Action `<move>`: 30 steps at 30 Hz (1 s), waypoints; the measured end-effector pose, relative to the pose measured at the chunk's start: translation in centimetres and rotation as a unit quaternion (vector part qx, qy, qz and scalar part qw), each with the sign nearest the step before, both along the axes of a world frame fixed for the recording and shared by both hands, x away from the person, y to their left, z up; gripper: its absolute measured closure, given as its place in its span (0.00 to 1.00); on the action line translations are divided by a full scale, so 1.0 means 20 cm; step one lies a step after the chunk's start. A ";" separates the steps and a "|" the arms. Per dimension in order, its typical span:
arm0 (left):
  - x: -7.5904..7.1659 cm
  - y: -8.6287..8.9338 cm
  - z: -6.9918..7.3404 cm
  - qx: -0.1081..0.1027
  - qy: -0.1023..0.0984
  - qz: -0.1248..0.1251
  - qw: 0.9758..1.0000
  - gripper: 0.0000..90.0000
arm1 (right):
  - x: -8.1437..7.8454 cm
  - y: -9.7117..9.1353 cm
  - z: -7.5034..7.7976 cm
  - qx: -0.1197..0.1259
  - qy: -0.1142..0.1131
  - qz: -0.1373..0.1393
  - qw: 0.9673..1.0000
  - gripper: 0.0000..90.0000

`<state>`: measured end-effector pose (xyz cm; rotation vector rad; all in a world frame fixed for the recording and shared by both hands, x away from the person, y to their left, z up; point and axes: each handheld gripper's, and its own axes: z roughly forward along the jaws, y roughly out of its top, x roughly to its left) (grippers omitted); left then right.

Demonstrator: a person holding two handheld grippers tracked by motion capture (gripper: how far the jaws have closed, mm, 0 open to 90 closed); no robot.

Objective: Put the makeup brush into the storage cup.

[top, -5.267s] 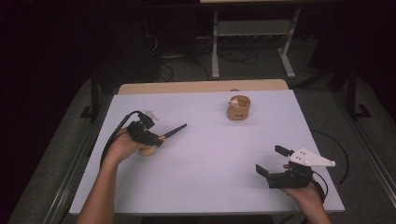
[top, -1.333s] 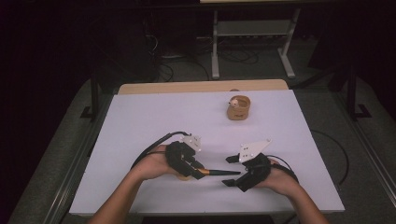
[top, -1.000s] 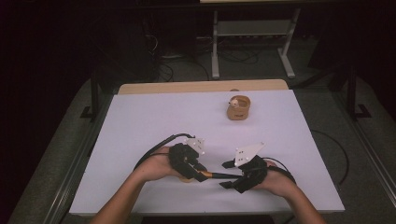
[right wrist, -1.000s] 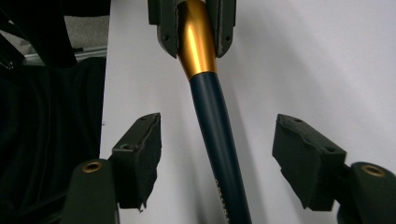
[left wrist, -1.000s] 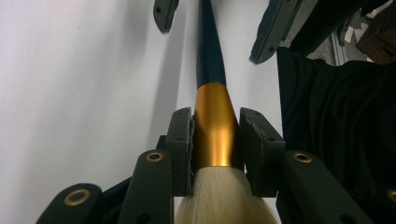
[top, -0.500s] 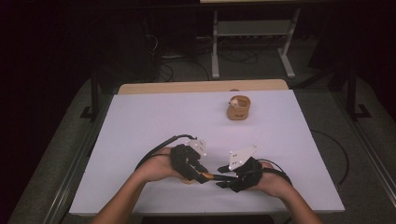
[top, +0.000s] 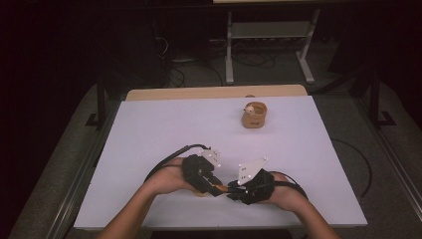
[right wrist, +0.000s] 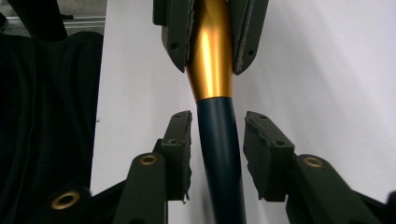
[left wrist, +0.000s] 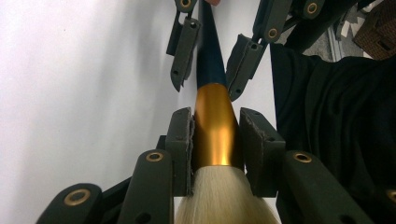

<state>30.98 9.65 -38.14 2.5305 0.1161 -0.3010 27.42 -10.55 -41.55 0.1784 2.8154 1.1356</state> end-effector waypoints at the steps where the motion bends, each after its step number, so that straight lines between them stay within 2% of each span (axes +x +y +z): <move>1: 0.00 0.00 0.00 -0.001 0.001 0.001 1.000 0.74 | 0.00 0.00 0.00 -0.001 0.001 -0.003 1.000 0.70; 4: 0.00 0.00 0.00 0.002 -0.002 -0.006 1.000 0.74 | 0.00 0.01 0.00 -0.002 -0.001 0.000 1.000 0.71; 8: 0.00 0.00 0.00 0.003 0.001 -0.003 1.000 0.74 | -0.01 0.02 -0.01 -0.006 -0.003 0.006 1.000 0.75; 9: 0.00 -0.01 -0.01 -0.002 0.006 0.006 1.000 0.74 | -0.01 0.02 -0.01 -0.007 -0.004 0.006 1.000 0.75; 23: 0.00 0.00 -0.01 -0.002 0.007 -0.003 1.000 0.73 | -0.01 0.04 -0.01 -0.014 -0.006 0.009 1.000 0.80; 30: 0.00 0.00 -0.01 -0.004 0.015 -0.001 1.000 0.73 | -0.01 0.04 -0.01 -0.015 -0.005 0.018 1.000 0.81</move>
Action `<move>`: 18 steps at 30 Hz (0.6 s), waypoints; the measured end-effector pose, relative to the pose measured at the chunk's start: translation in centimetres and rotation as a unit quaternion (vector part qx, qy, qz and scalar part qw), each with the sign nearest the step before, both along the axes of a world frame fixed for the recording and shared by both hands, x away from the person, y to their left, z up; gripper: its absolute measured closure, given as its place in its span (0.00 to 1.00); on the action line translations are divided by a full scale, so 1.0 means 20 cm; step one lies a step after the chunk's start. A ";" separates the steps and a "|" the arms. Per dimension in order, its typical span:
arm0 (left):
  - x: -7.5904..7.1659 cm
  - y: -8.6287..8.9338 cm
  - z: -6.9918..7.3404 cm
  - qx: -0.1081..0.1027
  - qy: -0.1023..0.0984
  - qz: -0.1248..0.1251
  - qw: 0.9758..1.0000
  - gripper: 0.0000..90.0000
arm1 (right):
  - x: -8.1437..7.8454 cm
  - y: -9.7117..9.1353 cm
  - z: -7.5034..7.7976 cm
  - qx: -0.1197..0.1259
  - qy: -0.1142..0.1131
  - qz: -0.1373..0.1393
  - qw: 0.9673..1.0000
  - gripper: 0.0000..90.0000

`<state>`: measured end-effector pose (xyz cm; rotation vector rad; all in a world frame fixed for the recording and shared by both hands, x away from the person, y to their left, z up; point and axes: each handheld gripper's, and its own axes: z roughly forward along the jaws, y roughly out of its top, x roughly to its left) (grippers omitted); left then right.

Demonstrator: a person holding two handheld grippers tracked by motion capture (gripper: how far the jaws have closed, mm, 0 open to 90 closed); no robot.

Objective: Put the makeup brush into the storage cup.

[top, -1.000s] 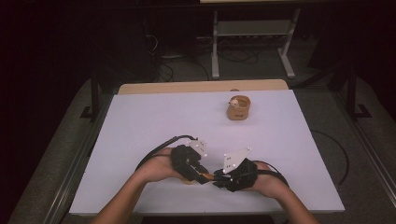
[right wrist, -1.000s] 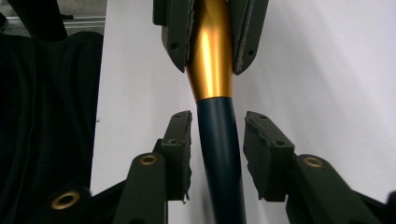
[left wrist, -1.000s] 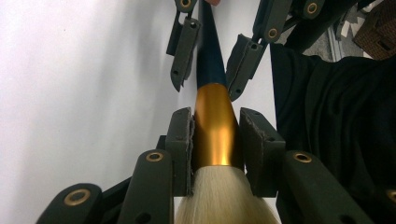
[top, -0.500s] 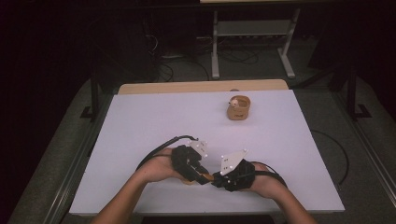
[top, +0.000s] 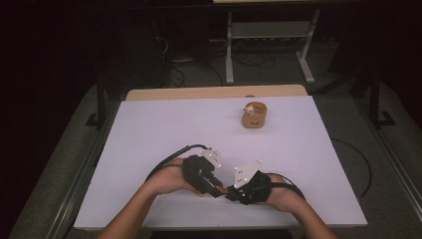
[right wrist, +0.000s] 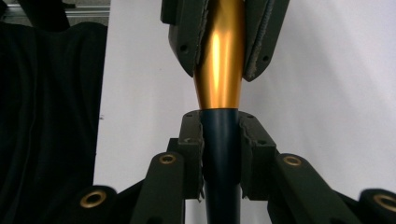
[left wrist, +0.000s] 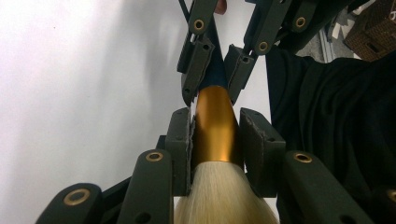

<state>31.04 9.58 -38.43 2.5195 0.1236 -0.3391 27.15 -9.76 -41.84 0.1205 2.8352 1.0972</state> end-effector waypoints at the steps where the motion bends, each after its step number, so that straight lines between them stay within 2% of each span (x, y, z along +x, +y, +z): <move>1: 0.00 0.00 0.00 0.000 0.002 -0.004 1.000 0.73 | 0.00 0.00 0.00 0.000 0.002 0.001 1.000 0.82; 8: 0.01 0.00 -0.01 0.001 0.005 -0.003 1.000 0.73 | 0.00 0.00 0.00 0.002 0.003 0.002 1.000 0.82; 14: 0.01 0.01 -0.02 -0.004 0.017 0.004 1.000 0.72 | 0.00 -0.01 -0.01 0.007 0.012 0.003 1.000 0.82; 18: 0.02 0.02 -0.01 -0.011 0.014 0.008 1.000 0.65 | 0.01 -0.01 -0.01 0.007 0.010 0.001 1.000 0.82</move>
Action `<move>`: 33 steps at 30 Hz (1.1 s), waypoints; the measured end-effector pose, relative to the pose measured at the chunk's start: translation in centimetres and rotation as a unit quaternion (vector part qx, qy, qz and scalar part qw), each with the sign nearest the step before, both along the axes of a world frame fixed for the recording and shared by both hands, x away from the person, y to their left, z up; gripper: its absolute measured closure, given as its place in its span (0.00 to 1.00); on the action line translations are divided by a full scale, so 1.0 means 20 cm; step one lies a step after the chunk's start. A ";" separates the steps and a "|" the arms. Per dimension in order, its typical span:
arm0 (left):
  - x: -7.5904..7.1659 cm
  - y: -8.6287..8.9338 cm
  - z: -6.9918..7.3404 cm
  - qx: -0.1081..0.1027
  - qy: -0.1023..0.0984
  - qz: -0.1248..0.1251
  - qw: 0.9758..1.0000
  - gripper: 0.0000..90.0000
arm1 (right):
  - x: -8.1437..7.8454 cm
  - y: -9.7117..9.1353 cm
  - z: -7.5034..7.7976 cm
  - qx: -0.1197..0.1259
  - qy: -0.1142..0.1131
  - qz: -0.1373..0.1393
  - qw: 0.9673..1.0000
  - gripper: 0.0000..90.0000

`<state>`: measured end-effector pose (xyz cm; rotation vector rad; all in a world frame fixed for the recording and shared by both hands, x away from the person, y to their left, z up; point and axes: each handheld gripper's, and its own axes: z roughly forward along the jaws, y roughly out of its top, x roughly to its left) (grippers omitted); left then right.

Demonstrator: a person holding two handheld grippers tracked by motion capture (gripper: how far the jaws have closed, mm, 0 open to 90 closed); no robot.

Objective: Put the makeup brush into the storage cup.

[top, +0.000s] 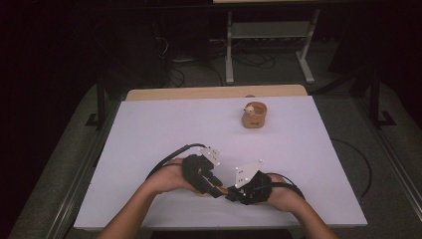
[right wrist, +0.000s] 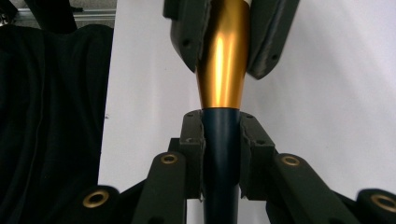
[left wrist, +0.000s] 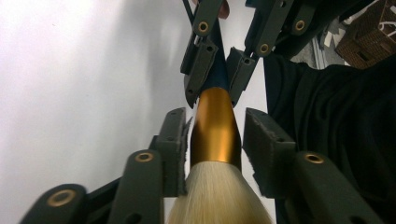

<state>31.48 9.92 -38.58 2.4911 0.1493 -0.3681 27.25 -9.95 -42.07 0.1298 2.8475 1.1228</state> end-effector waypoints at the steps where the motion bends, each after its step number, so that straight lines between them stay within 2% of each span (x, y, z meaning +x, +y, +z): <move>1: 0.00 0.00 0.00 -0.002 0.000 0.004 1.000 0.63 | 0.00 0.00 0.00 -0.002 0.001 -0.003 1.000 0.82; 5: 0.01 0.03 0.01 -0.017 0.001 0.018 1.000 0.55 | 0.00 -0.01 0.00 0.002 -0.001 -0.005 1.000 0.82; 8: 0.02 0.05 0.03 -0.030 -0.013 0.021 0.999 0.49 | 0.01 -0.02 0.01 0.005 -0.001 -0.011 1.000 0.82; 12: 0.04 0.09 0.06 -0.063 -0.024 0.042 0.997 0.39 | 0.02 -0.03 0.01 0.009 -0.006 -0.018 1.000 0.82; 13: 0.04 0.09 0.06 -0.063 -0.024 0.042 0.997 0.37 | 0.02 -0.03 0.01 0.009 -0.006 -0.018 1.000 0.82; 14: 0.05 0.11 0.07 -0.082 -0.028 0.060 0.994 0.37 | 0.02 -0.04 0.02 0.010 -0.003 -0.023 1.000 0.82; 15: 0.06 0.12 0.08 -0.088 -0.032 0.065 0.993 0.32 | 0.02 -0.05 0.02 0.016 -0.002 -0.031 0.999 0.82; 19: 0.07 0.17 0.10 -0.113 -0.044 0.083 0.989 0.27 | 0.03 -0.08 0.03 0.019 -0.006 -0.043 0.999 0.82; 20: 0.08 0.18 0.11 -0.117 -0.053 0.083 0.988 0.25 | 0.02 -0.08 0.03 0.025 0.012 -0.060 0.998 0.82; 21: 0.08 0.19 0.11 -0.121 -0.055 0.089 0.987 0.24 | 0.02 -0.08 0.04 0.026 0.008 -0.062 0.998 0.82; 22: 0.08 0.19 0.11 -0.121 -0.055 0.089 0.987 0.23 | 0.02 -0.08 0.04 0.026 0.008 -0.062 0.998 0.82; 23: 0.08 0.21 0.12 -0.128 -0.061 0.097 0.985 0.23 | 0.02 -0.09 0.04 0.030 0.006 -0.064 0.997 0.82; 24: 0.08 0.22 0.12 -0.127 -0.064 0.096 0.985 0.19 | 0.03 -0.10 0.04 0.028 -0.001 -0.067 0.997 0.82; 25: 0.08 0.22 0.12 -0.131 -0.062 0.104 0.984 0.19 | 0.04 -0.11 0.04 0.028 -0.009 -0.064 0.998 0.82; 30: 0.10 0.27 0.13 -0.149 -0.069 0.131 0.978 0.15 | 0.05 -0.15 0.06 0.046 0.003 -0.096 0.994 0.82; 31: 0.10 0.27 0.13 -0.149 -0.069 0.131 0.978 0.15 | 0.05 -0.15 0.06 0.046 0.003 -0.096 0.994 0.82; 32: 0.10 0.27 0.13 -0.154 -0.075 0.136 0.976 0.15 | 0.05 -0.16 0.07 0.050 0.001 -0.102 0.994 0.82; 33: 0.10 0.28 0.12 -0.153 -0.079 0.139 0.975 0.14 | 0.06 -0.17 0.07 0.057 0.002 -0.112 0.992 0.82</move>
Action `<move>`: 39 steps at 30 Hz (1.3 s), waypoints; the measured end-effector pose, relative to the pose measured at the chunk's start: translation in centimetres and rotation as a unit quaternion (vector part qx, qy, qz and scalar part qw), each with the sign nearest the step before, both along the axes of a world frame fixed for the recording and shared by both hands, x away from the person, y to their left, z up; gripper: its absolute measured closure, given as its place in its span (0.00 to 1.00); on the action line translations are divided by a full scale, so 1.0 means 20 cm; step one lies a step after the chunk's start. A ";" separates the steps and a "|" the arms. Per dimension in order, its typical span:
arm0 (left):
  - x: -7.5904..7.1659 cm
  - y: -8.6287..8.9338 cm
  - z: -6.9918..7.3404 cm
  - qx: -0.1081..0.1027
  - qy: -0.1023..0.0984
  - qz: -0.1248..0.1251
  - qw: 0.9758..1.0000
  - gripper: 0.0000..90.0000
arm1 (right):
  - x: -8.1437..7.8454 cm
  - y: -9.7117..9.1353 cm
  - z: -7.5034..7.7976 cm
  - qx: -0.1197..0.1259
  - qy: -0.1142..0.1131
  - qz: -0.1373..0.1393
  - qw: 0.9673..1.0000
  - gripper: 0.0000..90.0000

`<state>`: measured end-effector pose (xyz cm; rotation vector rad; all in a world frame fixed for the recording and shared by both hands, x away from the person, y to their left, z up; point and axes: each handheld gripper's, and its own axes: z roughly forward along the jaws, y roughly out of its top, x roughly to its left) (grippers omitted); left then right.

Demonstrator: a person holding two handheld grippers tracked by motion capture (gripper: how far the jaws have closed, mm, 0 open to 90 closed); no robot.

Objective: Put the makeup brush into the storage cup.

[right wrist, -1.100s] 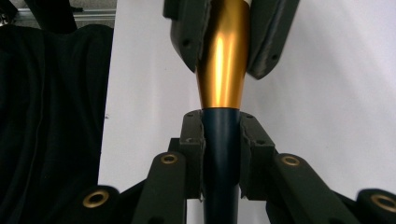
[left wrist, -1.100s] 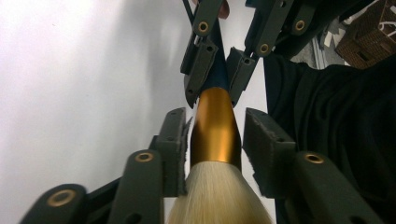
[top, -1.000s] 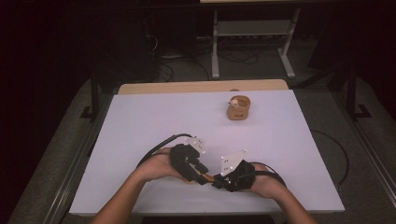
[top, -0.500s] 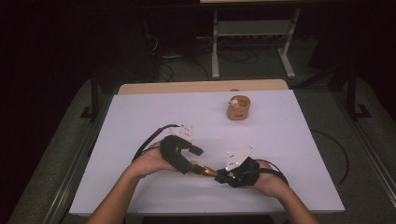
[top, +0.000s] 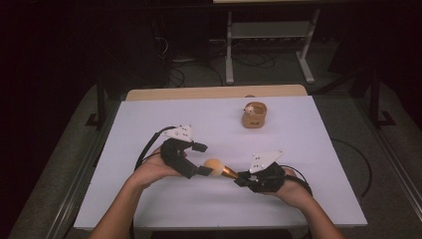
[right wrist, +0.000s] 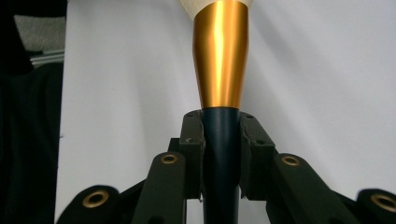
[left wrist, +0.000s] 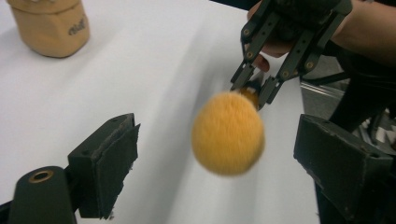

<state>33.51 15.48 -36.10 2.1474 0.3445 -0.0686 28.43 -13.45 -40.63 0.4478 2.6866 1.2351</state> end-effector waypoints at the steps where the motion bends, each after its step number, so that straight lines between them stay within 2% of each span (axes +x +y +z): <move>1: 0.00 0.00 0.00 0.000 -0.002 0.002 1.000 0.14 | 0.00 -0.01 0.00 0.002 -0.003 -0.004 1.000 0.82; 9: 0.02 0.05 -0.02 -0.025 -0.003 0.037 0.999 0.12 | 0.01 -0.04 0.02 0.015 -0.003 -0.039 0.999 0.82; 11: 0.02 0.05 -0.03 -0.028 0.000 0.041 0.999 0.12 | 0.02 -0.04 0.02 0.027 0.006 -0.052 0.998 0.82; 14: 0.02 0.06 -0.05 -0.033 -0.002 0.045 0.998 0.12 | 0.02 -0.05 0.03 0.033 0.005 -0.060 0.998 0.82; 15: 0.02 0.06 -0.05 -0.034 -0.005 0.044 0.998 0.12 | 0.02 -0.05 0.03 0.037 0.006 -0.071 0.997 0.82; 23: 0.00 0.01 -0.10 -0.058 -0.023 0.042 0.997 0.12 | 0.04 -0.09 0.05 0.054 -0.003 -0.104 0.993 0.82; 30: -0.01 -0.03 -0.12 -0.073 -0.023 0.044 0.996 0.12 | 0.04 -0.12 0.07 0.082 -0.005 -0.125 0.989 0.82; 34: -0.01 -0.04 -0.13 -0.087 -0.011 0.049 0.995 0.13 | 0.04 -0.13 0.08 0.094 -0.010 -0.135 0.986 0.82; 39: -0.01 -0.05 -0.13 -0.098 -0.016 0.053 0.994 0.13 | 0.04 -0.12 0.08 0.110 -0.012 -0.139 0.984 0.82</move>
